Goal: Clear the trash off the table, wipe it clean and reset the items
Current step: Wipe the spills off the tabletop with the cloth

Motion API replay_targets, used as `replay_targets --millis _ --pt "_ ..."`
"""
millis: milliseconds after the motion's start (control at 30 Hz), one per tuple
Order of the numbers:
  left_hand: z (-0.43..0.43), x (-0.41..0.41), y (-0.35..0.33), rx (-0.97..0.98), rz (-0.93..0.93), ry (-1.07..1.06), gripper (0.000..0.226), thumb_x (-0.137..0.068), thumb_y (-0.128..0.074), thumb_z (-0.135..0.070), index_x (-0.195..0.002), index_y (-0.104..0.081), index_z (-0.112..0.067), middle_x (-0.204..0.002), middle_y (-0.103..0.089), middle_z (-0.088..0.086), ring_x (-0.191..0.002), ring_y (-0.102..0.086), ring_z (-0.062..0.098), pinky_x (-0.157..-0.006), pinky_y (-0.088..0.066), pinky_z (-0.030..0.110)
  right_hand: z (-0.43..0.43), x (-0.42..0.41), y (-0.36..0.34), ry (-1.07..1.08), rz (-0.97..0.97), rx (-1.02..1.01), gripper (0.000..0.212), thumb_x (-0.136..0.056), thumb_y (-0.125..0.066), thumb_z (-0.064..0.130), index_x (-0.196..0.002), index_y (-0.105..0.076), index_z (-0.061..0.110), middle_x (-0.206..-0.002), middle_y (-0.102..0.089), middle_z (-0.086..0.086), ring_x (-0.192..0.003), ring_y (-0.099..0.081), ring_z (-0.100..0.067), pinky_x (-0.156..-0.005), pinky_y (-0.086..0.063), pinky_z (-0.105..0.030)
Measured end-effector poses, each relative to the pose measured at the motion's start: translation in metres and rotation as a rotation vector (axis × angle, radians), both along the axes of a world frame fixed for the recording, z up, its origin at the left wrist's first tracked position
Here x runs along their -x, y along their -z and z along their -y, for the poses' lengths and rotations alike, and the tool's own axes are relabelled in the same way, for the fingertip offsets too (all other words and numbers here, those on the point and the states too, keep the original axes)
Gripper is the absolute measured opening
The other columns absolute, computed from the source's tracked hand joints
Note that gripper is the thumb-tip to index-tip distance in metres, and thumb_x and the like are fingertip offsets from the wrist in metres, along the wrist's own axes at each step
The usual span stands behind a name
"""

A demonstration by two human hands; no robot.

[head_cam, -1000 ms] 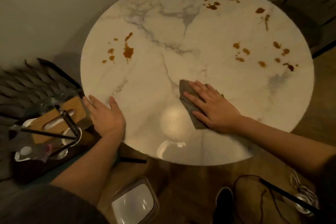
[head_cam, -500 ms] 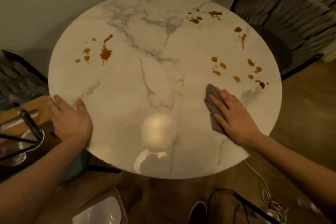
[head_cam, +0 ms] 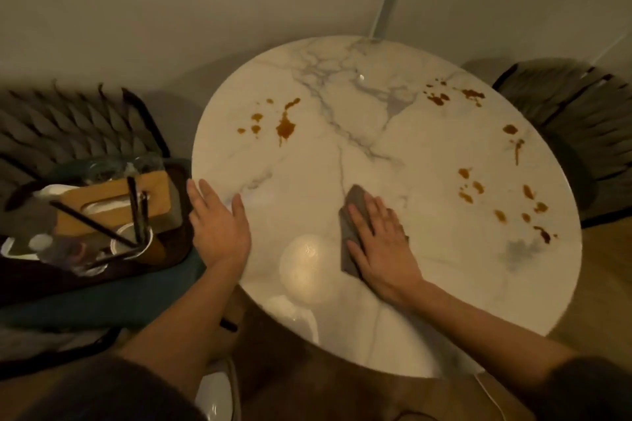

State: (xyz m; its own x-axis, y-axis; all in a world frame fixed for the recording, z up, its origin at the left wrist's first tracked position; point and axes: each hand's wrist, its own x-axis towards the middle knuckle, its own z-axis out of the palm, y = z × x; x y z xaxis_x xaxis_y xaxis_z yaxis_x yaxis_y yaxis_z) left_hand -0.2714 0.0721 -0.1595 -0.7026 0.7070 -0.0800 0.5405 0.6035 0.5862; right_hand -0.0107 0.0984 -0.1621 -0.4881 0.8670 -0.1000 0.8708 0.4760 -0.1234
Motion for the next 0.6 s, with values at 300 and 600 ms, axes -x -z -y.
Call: replay_targets --millis 300,600 --pt "0.005 0.0 0.019 0.005 -0.015 -0.015 0.066 -0.102 -0.034 -0.043 -0.155 -0.01 -0.013 -0.163 -0.001 0.0 -0.137 -0.03 0.033 -0.101 -0.038 0.05 -0.042 0.052 0.01 -0.001 -0.032 -0.015 0.059 -0.101 -0.024 0.048 -0.155 -0.008 0.028 -0.164 0.0 -0.009 -0.151 0.003 -0.026 -0.122 0.002 -0.04" --pt "0.003 0.002 0.005 0.001 0.009 -0.019 0.059 -0.103 -0.032 -0.037 -0.155 -0.014 -0.016 -0.163 -0.002 -0.004 -0.138 -0.031 0.03 -0.1 -0.041 0.046 -0.076 0.097 0.005 -0.147 -0.029 -0.025 0.063 -0.097 -0.01 0.051 -0.156 -0.011 0.03 -0.164 -0.002 -0.004 -0.151 0.001 -0.022 -0.122 -0.009 -0.046"
